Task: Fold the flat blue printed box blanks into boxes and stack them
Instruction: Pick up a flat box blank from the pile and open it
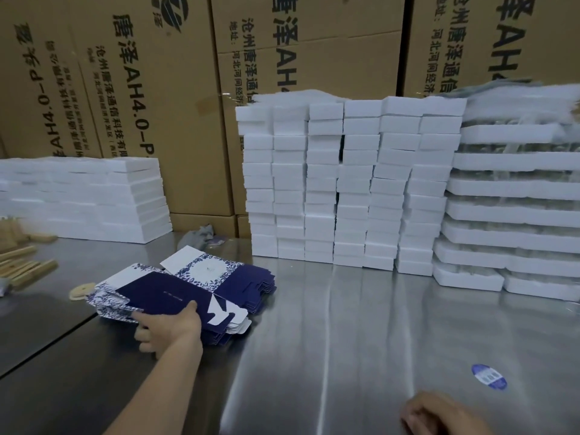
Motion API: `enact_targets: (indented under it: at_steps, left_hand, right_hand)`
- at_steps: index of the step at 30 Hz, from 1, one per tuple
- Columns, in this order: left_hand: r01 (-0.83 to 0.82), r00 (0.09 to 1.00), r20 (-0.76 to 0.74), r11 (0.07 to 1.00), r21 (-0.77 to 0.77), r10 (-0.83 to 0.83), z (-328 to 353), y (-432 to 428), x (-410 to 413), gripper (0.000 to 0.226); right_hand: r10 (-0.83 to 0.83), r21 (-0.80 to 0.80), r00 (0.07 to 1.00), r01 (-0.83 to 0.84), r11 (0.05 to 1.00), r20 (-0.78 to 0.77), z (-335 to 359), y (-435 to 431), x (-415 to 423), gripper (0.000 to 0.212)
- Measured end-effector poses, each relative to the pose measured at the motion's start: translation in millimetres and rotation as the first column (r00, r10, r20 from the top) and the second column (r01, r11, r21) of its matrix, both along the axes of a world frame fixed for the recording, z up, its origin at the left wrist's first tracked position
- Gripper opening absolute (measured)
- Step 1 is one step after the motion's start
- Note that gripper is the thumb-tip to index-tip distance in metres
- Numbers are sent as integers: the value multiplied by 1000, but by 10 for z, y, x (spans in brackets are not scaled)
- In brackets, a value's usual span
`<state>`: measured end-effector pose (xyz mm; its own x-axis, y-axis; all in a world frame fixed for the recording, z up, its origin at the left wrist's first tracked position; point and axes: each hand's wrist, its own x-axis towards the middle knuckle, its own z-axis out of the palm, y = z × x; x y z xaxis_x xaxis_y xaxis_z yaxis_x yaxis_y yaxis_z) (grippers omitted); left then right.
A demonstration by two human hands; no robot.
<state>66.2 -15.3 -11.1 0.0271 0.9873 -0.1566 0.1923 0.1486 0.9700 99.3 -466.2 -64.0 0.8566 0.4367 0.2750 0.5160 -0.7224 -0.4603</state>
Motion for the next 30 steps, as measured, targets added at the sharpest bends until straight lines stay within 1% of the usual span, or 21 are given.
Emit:
enact_targets:
  at_steps: [1,2,4,6,9,11,12,13,15,16,17,19,20,21,22,24,25,26,27,29,30]
  left_hand:
    - [-37,999,13,999,-20,38,-3,30,-30,105]
    - [-62,998,24,998,-27,63,-12,61,-57,97]
    - [-101,992,78,995,-12,102,-24,107,-106,83]
    - [-113,974,197,994,6,110,-37,139,-149,73]
    - [-96,929,365,993,64,66,-15,180,-204,50]
    - [-65,932,362,985,157,3,7,201,-221,31]
    - [-38,942,335,980,193,-30,17,206,-226,31]
    - [3,958,281,978,209,-63,15,218,-227,38]
    - [53,993,93,983,174,-70,6,201,-257,52]
    - [46,999,19,986,160,-49,24,171,-284,51]
    - [12,1000,0,984,179,-13,51,142,-306,46]
    - [-36,991,131,943,330,-8,162,47,-338,36]
    - [-35,961,264,907,419,-84,262,-43,-340,35]
    - [-15,899,393,882,471,-194,393,-174,-338,32]
    - [19,829,474,863,505,-295,520,-319,-328,30]
    - [127,712,529,825,550,-462,727,-620,-247,29]
    - [209,646,542,807,552,-538,792,-774,-176,28]
    - [305,571,553,783,542,-606,809,-916,-84,27]
    - [404,499,559,749,526,-662,781,-1053,34,26]
    - [586,384,561,663,465,-733,629,-1348,284,28]
    - [656,342,569,624,425,-748,503,-1503,395,31]
  right_hand:
    - [-22,32,1000,22,999,-22,-1,52,-55,44]
    - [-20,91,999,16,996,36,-13,95,-66,42]
    - [6,206,1000,-3,979,-13,36,43,-32,35]
    - [-42,163,999,45,986,-23,116,-1,-38,28]
    - [6,122,997,3,993,-71,185,17,-120,23]
    - [15,97,996,-6,995,-89,226,14,-108,20]
    - [23,79,996,-16,997,-91,237,2,-105,18]
    - [28,66,995,-22,998,-95,255,-5,-118,16]
    - [25,50,995,-21,999,-96,264,-8,-126,14]
    - [28,59,995,-22,998,-94,262,-15,-131,14]
    - [27,70,995,-21,997,-96,260,-19,-143,15]
    - [32,91,991,-20,996,-129,256,-4,-160,14]
    - [27,103,988,-11,995,-155,273,9,-153,12]
    - [22,105,979,0,994,-201,294,20,-136,11]
    - [16,105,966,11,994,-259,314,31,-115,12]
    - [8,139,923,49,989,-386,369,86,-48,11]
    - [19,211,896,84,974,-444,412,128,9,9]
    - [41,329,867,145,933,-497,459,179,76,8]
    - [54,462,845,236,855,-531,498,229,160,12]
    - [20,701,848,424,574,-529,562,312,326,22]
    - [-41,773,867,463,433,-497,581,334,397,26]
